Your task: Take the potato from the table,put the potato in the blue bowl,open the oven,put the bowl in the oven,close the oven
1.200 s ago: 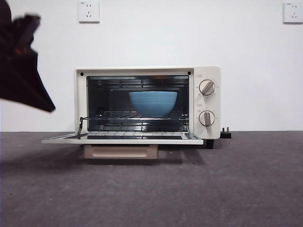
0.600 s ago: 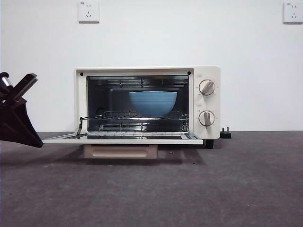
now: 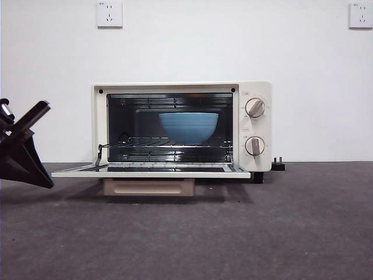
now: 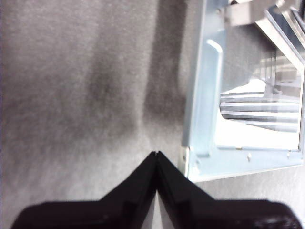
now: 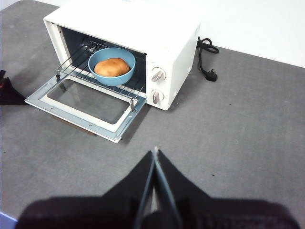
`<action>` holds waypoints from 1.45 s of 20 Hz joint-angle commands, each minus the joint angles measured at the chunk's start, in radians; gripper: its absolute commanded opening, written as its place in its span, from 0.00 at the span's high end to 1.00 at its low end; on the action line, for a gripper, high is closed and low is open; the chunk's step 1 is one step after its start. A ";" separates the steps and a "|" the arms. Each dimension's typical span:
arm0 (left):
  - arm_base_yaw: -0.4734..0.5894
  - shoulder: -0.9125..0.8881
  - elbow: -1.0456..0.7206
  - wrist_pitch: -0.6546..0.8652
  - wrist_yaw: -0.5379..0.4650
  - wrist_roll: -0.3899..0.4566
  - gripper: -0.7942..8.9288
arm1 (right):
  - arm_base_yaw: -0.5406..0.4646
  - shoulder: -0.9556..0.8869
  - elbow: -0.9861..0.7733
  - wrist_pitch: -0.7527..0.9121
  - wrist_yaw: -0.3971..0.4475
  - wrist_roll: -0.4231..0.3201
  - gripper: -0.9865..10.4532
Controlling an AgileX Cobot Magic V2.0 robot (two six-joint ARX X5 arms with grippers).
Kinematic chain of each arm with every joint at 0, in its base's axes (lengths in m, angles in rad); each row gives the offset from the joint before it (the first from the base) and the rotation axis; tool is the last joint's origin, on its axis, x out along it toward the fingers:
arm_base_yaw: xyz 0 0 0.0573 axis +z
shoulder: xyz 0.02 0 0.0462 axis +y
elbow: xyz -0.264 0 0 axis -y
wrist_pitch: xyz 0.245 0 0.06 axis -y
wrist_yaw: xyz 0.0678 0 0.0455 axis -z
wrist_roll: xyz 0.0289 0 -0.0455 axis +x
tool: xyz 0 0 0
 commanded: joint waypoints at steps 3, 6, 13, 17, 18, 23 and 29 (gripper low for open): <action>-0.026 0.028 -0.003 0.060 0.037 -0.061 0.93 | 0.001 -0.004 -0.008 0.005 0.000 0.012 0.92; -0.032 0.028 -0.003 0.066 0.059 -0.061 0.93 | 0.001 -0.004 -0.008 0.005 0.000 0.014 0.92; -0.042 0.027 0.023 0.133 0.155 -0.143 0.93 | 0.001 -0.004 -0.008 0.004 0.000 0.031 0.92; -0.048 0.027 0.110 0.122 0.163 -0.163 0.93 | 0.001 -0.004 -0.008 0.004 0.000 0.039 0.92; -0.049 0.027 0.140 0.106 0.161 -0.164 0.93 | 0.001 -0.004 -0.008 0.004 0.000 0.040 0.92; -0.061 0.027 0.285 0.061 0.148 -0.166 0.93 | 0.001 -0.004 -0.008 0.004 0.000 0.053 0.92; -0.073 0.027 0.394 0.074 0.049 -0.196 0.93 | 0.001 -0.004 -0.008 0.004 0.001 0.053 0.92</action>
